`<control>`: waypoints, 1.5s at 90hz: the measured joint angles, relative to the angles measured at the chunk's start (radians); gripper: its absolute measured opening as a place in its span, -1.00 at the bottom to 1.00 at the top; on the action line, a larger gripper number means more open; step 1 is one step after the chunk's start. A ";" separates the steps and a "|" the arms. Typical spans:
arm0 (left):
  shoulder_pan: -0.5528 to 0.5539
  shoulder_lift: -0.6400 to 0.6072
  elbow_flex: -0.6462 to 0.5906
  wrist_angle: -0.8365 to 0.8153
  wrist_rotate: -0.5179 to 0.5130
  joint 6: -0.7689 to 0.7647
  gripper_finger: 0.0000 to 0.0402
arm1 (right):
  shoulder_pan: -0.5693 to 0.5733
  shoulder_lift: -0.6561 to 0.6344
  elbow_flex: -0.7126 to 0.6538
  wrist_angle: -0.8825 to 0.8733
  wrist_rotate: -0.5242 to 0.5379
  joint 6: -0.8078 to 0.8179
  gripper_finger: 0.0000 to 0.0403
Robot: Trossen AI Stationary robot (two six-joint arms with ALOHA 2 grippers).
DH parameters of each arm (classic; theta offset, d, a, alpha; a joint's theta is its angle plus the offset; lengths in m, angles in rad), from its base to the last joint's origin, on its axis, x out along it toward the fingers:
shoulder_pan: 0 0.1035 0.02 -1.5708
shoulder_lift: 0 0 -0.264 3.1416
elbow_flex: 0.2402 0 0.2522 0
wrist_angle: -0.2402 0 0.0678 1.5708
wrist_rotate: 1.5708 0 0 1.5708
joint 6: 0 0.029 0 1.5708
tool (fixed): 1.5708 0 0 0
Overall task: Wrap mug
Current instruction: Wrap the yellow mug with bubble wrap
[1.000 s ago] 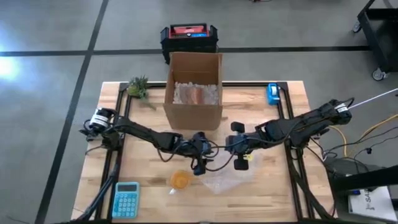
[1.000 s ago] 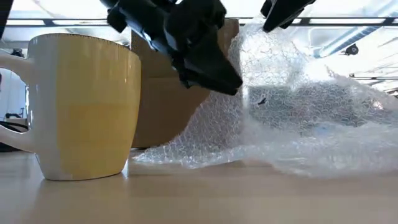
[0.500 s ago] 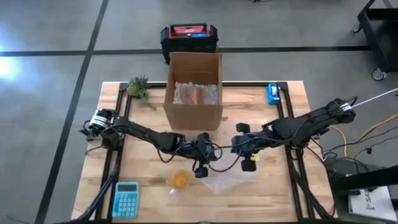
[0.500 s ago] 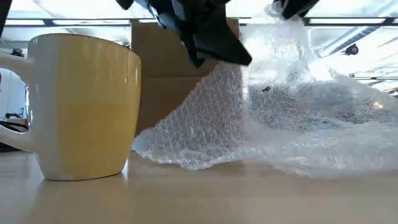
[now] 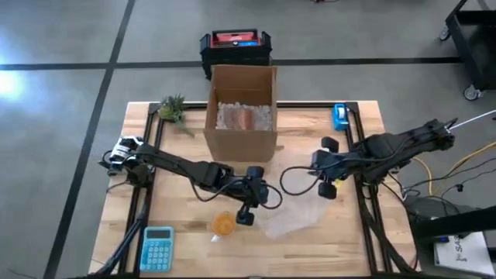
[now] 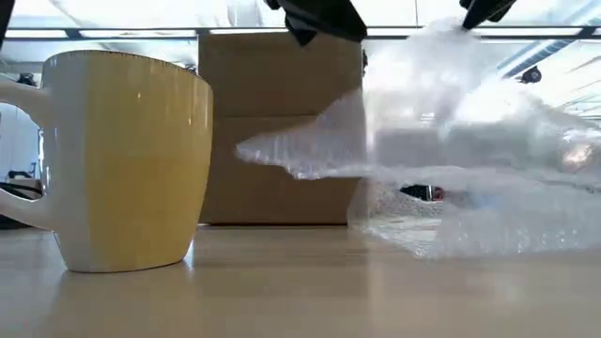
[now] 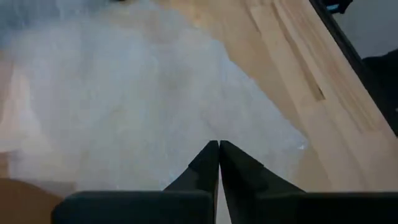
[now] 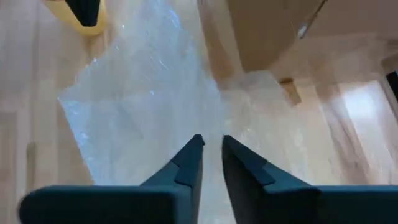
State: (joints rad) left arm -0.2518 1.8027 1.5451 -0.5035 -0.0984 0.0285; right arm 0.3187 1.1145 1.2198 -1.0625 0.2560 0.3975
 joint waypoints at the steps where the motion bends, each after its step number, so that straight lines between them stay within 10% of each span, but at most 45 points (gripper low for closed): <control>1: 0.002 0.000 0.000 0.000 -0.003 -0.001 -1.00 | 0.000 0.000 0.000 0.001 -0.001 0.000 -0.62; 47: 0.020 0.023 -0.037 -0.046 -0.097 -0.200 -0.94 | -0.001 0.000 -0.191 0.023 0.035 0.058 -0.08; 101: 0.093 0.194 -0.184 0.064 -0.091 -0.408 0.08 | -0.163 0.002 -0.629 0.389 0.216 0.262 -0.08; 119: 0.094 0.266 -0.179 0.110 -0.063 -0.370 -0.10 | -0.181 0.002 -0.686 0.483 0.204 0.240 -0.08; 135: 0.094 0.253 -0.181 0.112 -0.049 -0.319 -0.85 | -0.182 0.002 -0.715 0.540 0.109 0.201 -0.08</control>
State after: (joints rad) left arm -0.1581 2.0553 1.3638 -0.3914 -0.1470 -0.2906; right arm 0.1372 1.1164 0.5044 -0.5227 0.3648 0.5987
